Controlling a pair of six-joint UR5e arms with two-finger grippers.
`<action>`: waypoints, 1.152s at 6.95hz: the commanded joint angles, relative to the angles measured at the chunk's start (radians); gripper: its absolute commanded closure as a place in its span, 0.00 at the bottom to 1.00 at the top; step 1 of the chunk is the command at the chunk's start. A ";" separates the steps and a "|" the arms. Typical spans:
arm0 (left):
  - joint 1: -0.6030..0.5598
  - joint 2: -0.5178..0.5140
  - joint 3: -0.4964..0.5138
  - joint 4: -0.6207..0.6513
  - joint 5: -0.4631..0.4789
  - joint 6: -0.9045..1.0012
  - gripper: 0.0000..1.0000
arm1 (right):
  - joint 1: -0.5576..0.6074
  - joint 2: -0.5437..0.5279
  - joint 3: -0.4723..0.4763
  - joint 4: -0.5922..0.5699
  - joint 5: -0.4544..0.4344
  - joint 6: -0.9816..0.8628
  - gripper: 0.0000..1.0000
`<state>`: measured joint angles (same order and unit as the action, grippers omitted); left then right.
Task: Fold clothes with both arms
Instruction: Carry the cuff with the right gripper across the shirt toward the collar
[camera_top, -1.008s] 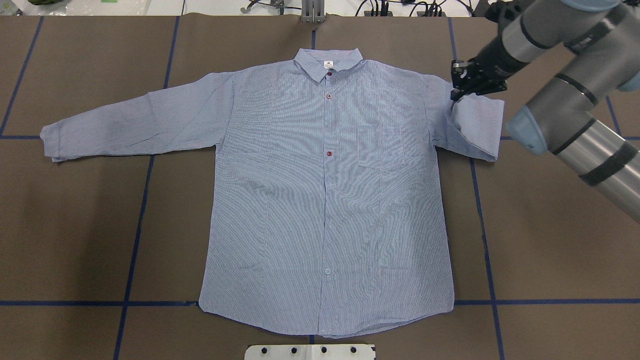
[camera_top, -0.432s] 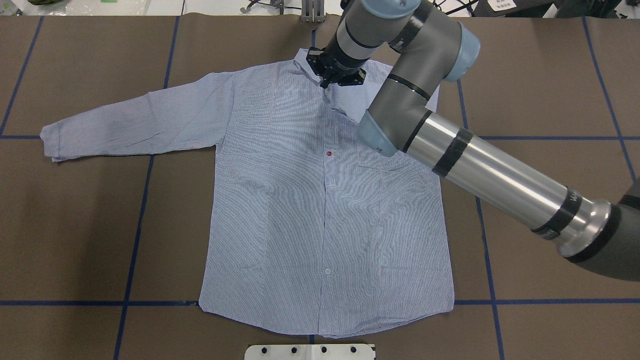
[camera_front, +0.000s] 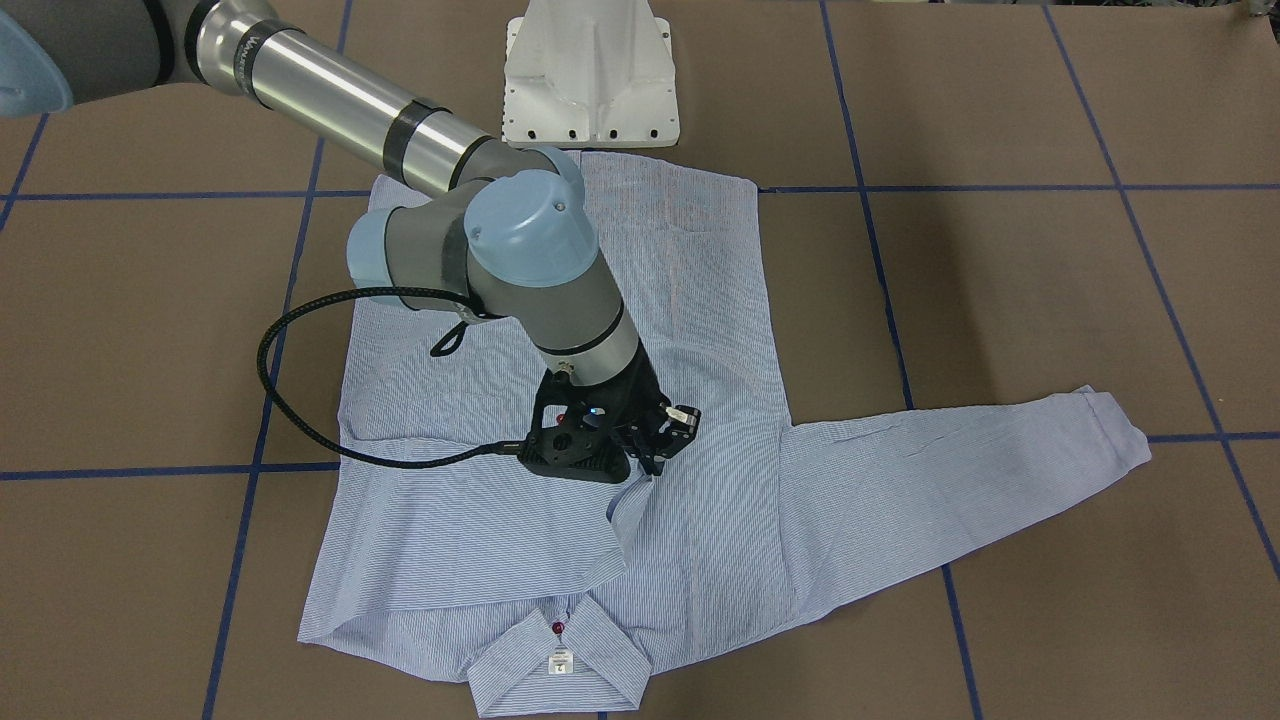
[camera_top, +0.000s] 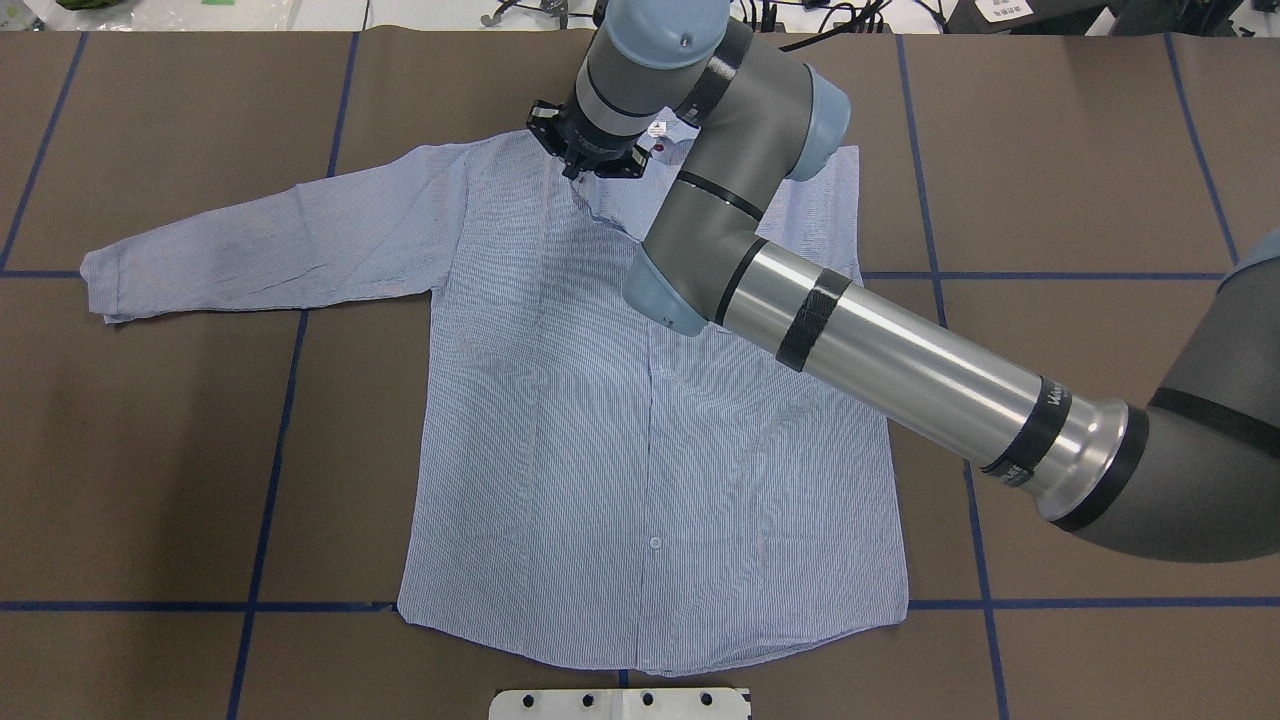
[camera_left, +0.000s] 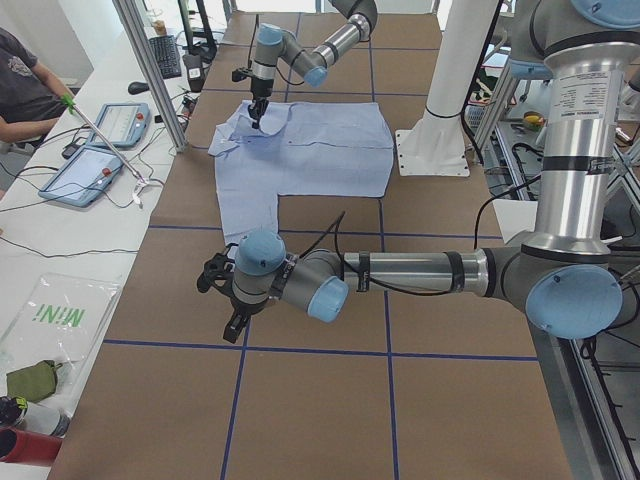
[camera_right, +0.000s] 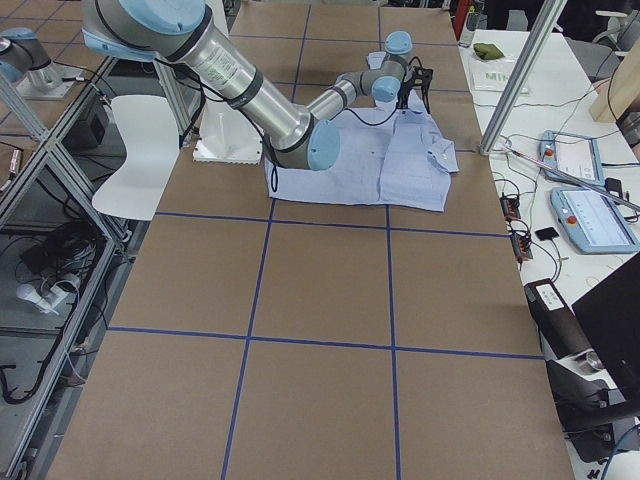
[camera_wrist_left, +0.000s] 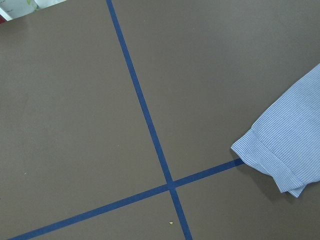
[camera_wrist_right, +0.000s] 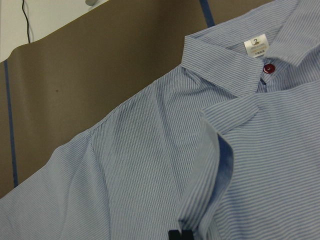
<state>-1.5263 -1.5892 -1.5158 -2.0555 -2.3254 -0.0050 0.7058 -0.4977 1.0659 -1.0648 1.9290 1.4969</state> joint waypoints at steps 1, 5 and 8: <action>0.000 0.000 -0.001 0.000 0.000 -0.001 0.01 | -0.022 0.010 -0.007 0.005 -0.022 0.002 1.00; 0.000 0.000 -0.001 0.000 0.000 -0.001 0.00 | -0.058 0.016 -0.018 0.049 -0.068 0.002 1.00; 0.002 0.002 0.002 0.000 -0.037 0.000 0.00 | -0.101 0.021 -0.029 0.049 -0.134 0.003 0.00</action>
<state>-1.5260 -1.5885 -1.5170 -2.0552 -2.3404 -0.0058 0.6206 -0.4795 1.0436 -1.0159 1.8218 1.4984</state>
